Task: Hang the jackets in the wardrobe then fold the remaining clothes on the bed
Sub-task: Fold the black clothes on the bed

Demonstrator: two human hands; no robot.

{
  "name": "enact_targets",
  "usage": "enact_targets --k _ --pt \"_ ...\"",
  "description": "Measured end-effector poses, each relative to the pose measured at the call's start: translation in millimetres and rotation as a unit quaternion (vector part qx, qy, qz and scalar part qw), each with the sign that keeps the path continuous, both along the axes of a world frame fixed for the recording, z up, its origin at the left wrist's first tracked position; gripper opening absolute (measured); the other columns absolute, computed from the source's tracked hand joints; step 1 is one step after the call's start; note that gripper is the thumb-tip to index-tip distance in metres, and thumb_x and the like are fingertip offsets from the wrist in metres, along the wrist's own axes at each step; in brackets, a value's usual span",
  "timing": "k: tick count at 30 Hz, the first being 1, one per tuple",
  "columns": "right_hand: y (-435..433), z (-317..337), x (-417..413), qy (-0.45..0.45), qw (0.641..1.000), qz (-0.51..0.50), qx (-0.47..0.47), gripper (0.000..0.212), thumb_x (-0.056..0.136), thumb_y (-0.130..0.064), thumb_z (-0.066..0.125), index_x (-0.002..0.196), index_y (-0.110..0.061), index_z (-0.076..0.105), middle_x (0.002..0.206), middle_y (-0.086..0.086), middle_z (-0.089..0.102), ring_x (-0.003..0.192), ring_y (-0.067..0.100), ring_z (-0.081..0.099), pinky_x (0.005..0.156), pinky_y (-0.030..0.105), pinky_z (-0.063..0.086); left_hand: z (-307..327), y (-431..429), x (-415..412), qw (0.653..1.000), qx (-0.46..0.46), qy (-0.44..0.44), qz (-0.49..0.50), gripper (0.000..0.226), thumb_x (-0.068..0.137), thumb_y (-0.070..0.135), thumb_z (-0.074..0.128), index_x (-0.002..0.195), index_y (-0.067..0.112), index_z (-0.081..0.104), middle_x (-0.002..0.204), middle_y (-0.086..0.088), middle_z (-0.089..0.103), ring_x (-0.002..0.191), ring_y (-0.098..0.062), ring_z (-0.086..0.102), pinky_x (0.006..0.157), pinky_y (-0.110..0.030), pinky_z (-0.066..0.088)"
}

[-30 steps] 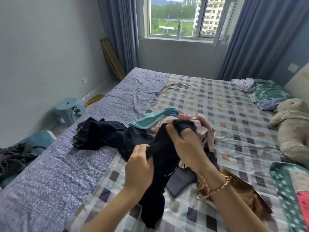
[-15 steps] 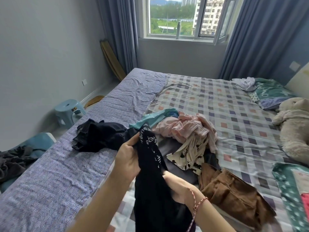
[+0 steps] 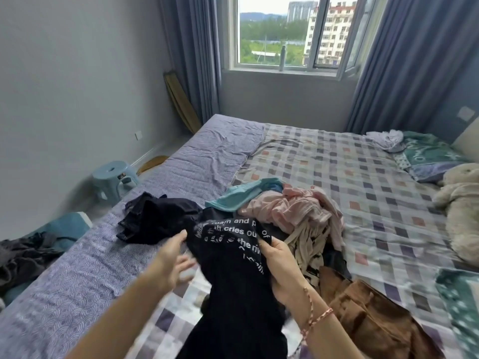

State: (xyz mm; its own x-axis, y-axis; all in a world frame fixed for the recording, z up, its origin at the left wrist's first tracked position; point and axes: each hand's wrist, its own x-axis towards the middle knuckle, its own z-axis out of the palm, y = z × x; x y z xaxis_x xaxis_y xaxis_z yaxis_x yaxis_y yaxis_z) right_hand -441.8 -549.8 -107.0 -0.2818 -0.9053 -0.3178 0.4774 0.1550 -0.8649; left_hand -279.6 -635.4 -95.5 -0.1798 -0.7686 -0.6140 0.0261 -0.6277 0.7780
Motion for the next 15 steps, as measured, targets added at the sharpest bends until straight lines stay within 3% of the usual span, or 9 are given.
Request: enact_targets --k 2,4,6,8,10,13,15 --pt "-9 7 9 0.042 0.997 -0.06 -0.014 0.017 0.093 -0.015 0.054 0.092 -0.005 0.068 0.091 0.014 0.073 0.086 0.029 0.069 0.082 0.043 0.055 -11 40 -14 0.986 -0.132 -0.104 0.024 0.035 0.091 0.035 0.055 0.119 0.017 0.043 0.113 -0.006 0.047 0.106 -0.019 0.049 0.092 -0.035 0.04" --pt "-11 7 21 0.049 0.994 -0.095 -0.006 0.018 0.092 -0.015 0.056 0.096 -0.003 0.068 0.097 0.017 0.072 0.099 0.036 0.065 0.093 0.051 0.049 -20 71 -36 0.977 -0.204 -0.066 0.008 0.025 0.086 0.028 0.062 0.108 0.021 0.052 0.11 -0.001 0.058 0.102 -0.014 0.054 0.086 -0.024 0.041" --pt "-12 12 30 0.006 0.993 -0.12 -0.002 0.017 0.092 -0.011 0.055 0.098 0.0 0.067 0.099 0.02 0.07 0.1 0.038 0.064 0.094 0.052 0.048 -25 79 -52 0.977 -0.207 -0.049 0.009 0.013 0.088 0.019 0.061 0.091 0.031 0.055 0.097 0.006 0.064 0.09 -0.006 0.059 0.072 -0.012 0.042" --pt "-12 16 30 -0.038 0.986 -0.164 -0.002 0.017 0.092 -0.009 0.055 0.098 0.002 0.066 0.097 0.021 0.07 0.095 0.037 0.066 0.09 0.051 0.051 -36 75 -55 0.961 -0.261 -0.089 0.022 0.031 0.085 0.005 0.058 0.085 0.035 0.05 0.09 0.01 0.062 0.085 0.0 0.057 0.065 -0.009 0.041" --pt "-11 23 23 -0.059 0.978 -0.198 -0.021 0.018 0.09 -0.012 0.058 0.099 0.0 0.066 0.089 0.014 0.072 0.082 0.029 0.068 0.081 0.044 0.056 -46 74 -58 0.935 -0.318 -0.156 -0.007 0.04 0.076 -0.001 0.058 0.085 0.037 0.048 0.09 0.008 0.062 0.086 -0.007 0.058 0.066 -0.012 0.041" --pt "-9 41 9 -0.116 0.97 -0.203 -0.063 0.02 0.092 -0.015 0.057 0.106 -0.003 0.065 0.088 0.009 0.072 0.074 0.021 0.069 0.067 0.032 0.059 -80 62 -54 0.947 -0.243 -0.212 0.003 0.021 0.07 0.015 0.057 0.086 0.025 0.047 0.09 -0.001 0.06 0.088 -0.023 0.056 0.07 -0.031 0.042" --pt "-5 56 0 -0.128 0.969 -0.189 -0.092 0.017 0.095 -0.019 0.052 0.099 -0.014 0.068 0.084 0.0 0.074 0.074 0.017 0.069 0.066 0.028 0.058 -105 56 -46 0.965 -0.111 -0.236 -0.006 0.036 0.067 0.034 0.055 0.095 0.011 0.05 0.09 -0.006 0.056 0.084 -0.025 0.053 0.069 -0.031 0.041"
